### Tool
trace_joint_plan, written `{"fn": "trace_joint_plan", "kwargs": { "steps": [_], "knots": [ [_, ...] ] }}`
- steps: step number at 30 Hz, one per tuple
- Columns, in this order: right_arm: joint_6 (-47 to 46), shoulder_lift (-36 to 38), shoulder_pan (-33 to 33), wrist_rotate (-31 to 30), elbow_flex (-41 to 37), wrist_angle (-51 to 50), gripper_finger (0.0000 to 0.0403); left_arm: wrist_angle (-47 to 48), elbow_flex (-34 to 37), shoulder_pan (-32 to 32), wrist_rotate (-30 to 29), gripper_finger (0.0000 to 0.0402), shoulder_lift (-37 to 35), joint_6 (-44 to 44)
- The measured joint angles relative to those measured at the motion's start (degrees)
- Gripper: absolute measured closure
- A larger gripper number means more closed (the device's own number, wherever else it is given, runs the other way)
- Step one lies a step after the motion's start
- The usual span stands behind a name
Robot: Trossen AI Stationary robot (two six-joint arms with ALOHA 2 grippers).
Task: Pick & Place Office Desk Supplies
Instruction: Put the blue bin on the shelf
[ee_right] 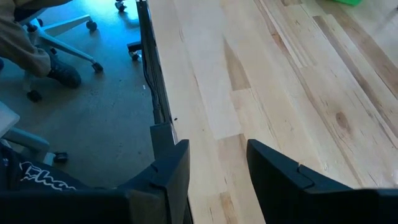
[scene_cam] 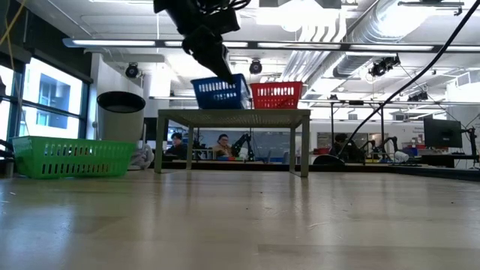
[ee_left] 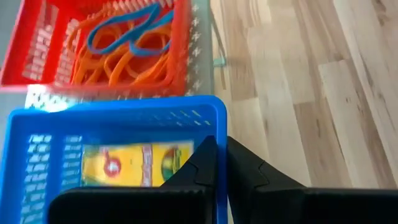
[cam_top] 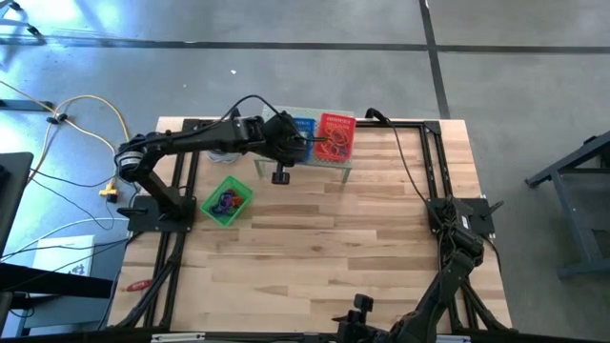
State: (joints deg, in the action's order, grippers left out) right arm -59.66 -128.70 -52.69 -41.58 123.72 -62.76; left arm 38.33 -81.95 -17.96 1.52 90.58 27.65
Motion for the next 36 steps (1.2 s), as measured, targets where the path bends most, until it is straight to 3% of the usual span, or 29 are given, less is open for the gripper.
{"fn": "trace_joint_plan", "kwargs": {
  "steps": [19,32,36],
  "knots": [
    [0.1,0.0,0.0,0.2,0.0,-0.2,0.0254,-6.0,0.0,1.2,-0.7,0.0388,2.2,-0.9],
    [0.0,0.0,0.0,0.2,0.0,-0.2,0.0254,-6.8,0.0,1.4,-1.9,0.031,2.2,-5.0],
    [0.0,0.0,0.0,0.2,0.0,-0.2,0.0254,-6.9,0.0,2.0,-5.5,0.0293,2.2,-6.1]
  ]
}}
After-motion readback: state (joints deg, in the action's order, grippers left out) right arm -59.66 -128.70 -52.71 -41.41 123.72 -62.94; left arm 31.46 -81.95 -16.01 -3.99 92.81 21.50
